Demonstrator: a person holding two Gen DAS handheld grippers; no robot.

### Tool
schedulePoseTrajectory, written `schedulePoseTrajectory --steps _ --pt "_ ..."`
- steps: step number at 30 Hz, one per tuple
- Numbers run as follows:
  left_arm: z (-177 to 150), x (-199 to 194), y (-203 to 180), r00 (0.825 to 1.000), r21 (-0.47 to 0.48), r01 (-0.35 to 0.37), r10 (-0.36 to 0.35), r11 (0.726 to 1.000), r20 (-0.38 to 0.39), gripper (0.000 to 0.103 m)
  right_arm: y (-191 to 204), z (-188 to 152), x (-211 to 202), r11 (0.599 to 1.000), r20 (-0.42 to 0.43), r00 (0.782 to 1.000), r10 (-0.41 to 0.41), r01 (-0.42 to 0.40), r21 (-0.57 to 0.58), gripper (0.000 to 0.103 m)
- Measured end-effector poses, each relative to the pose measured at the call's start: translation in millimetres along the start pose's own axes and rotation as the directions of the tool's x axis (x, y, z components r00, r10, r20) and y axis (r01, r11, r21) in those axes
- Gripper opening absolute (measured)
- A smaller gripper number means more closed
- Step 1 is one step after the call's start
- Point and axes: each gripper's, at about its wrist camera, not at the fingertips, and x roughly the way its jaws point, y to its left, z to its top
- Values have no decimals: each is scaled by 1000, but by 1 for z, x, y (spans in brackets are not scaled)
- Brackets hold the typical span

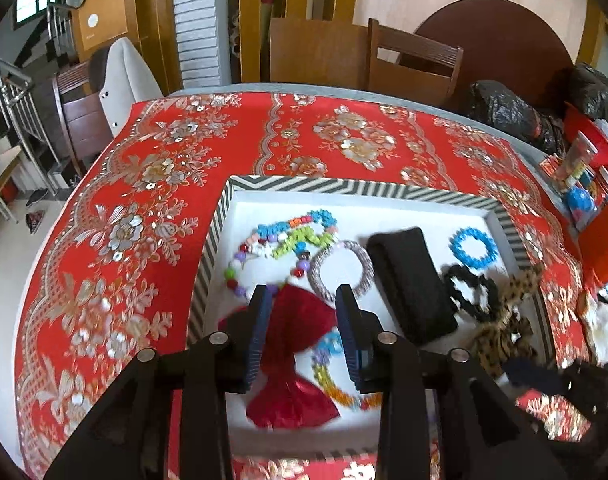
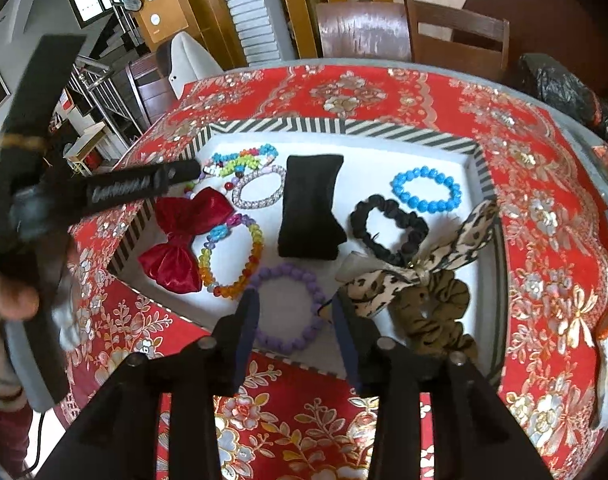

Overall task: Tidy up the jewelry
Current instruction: 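Withdraw both open tools from the tray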

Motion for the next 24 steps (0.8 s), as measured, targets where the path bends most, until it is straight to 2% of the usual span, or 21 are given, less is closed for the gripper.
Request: schedulePoseTrajectory --steps 6,24 --pt "-17 -20 -7 1000 -8 -8 8 1000 30 34 -4 1 -16 999 41 998 -47 46 9 45" --pt "-49 -48 -2 998 -24 -32 34 999 57 34 -12 -7 -28 997 62 995 -74 72 35 47"
